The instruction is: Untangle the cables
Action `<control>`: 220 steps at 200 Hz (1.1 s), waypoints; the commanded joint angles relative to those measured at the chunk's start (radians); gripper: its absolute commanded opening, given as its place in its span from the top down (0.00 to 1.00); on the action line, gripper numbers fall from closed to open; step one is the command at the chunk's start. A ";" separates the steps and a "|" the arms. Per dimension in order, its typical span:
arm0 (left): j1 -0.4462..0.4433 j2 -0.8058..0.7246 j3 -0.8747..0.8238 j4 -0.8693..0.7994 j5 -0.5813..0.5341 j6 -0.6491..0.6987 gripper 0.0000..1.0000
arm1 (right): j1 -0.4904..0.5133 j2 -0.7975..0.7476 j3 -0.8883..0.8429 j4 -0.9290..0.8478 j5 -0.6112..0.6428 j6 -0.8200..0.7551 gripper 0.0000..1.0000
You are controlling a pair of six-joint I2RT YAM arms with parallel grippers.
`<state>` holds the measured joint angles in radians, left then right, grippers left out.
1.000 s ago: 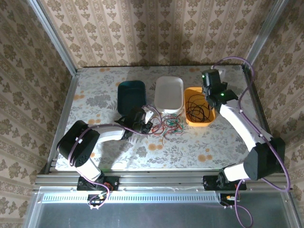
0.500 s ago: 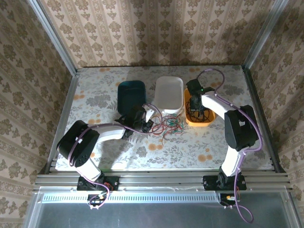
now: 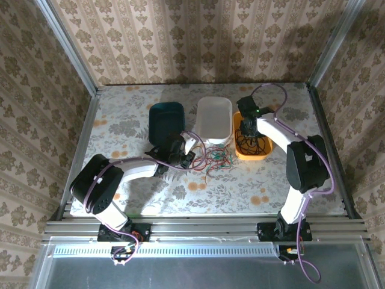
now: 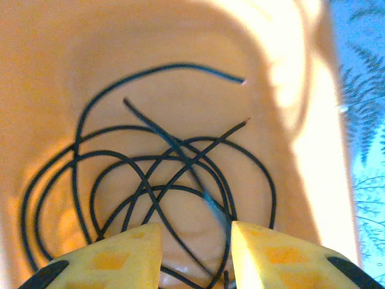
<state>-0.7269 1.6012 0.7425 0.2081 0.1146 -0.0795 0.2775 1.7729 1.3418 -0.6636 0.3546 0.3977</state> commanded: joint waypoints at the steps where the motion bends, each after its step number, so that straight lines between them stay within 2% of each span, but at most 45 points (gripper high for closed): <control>1: -0.008 -0.026 0.033 -0.017 -0.006 -0.001 1.00 | 0.001 -0.113 -0.004 -0.021 0.058 -0.009 0.62; 30: -0.008 -0.021 0.041 -0.021 0.000 0.003 1.00 | 0.060 -0.211 -0.028 0.004 0.016 -0.087 0.61; 56: -0.009 -0.020 0.044 -0.025 0.000 0.007 1.00 | 0.138 -0.271 -0.064 -0.017 -0.213 -0.178 0.59; 70: -0.009 -0.017 0.044 -0.023 0.000 0.005 1.00 | 0.163 -0.277 -0.087 -0.049 -0.342 -0.172 0.58; 82: -0.009 -0.014 0.043 -0.021 0.003 0.004 1.00 | 0.184 -0.272 -0.111 -0.067 -0.405 -0.161 0.58; 114: -0.009 -0.012 0.041 -0.017 0.003 0.000 1.00 | 0.203 -0.224 -0.184 -0.064 -0.406 -0.119 0.59; 173: -0.012 -0.025 0.032 -0.029 -0.002 0.005 1.00 | 0.203 -0.112 -0.213 -0.016 -0.459 -0.105 0.65; 186: -0.012 -0.030 0.028 -0.031 -0.008 0.003 1.00 | 0.203 -0.105 -0.217 -0.013 -0.451 -0.103 0.71; 198: -0.012 -0.033 0.020 -0.029 -0.014 -0.001 1.00 | 0.203 -0.120 -0.220 -0.011 -0.425 -0.102 0.88; 208: -0.010 -0.036 0.014 -0.029 -0.019 -0.006 1.00 | 0.202 -0.141 -0.222 -0.011 -0.399 -0.102 0.94; 220: -0.009 -0.036 0.006 -0.029 -0.020 -0.014 1.00 | 0.201 -0.181 -0.216 -0.018 -0.363 -0.111 0.96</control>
<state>-0.7334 1.6012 0.7624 0.2077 0.1093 -0.0795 0.4805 1.6577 1.1263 -0.6811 -0.0654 0.2905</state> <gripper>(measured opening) 0.068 0.067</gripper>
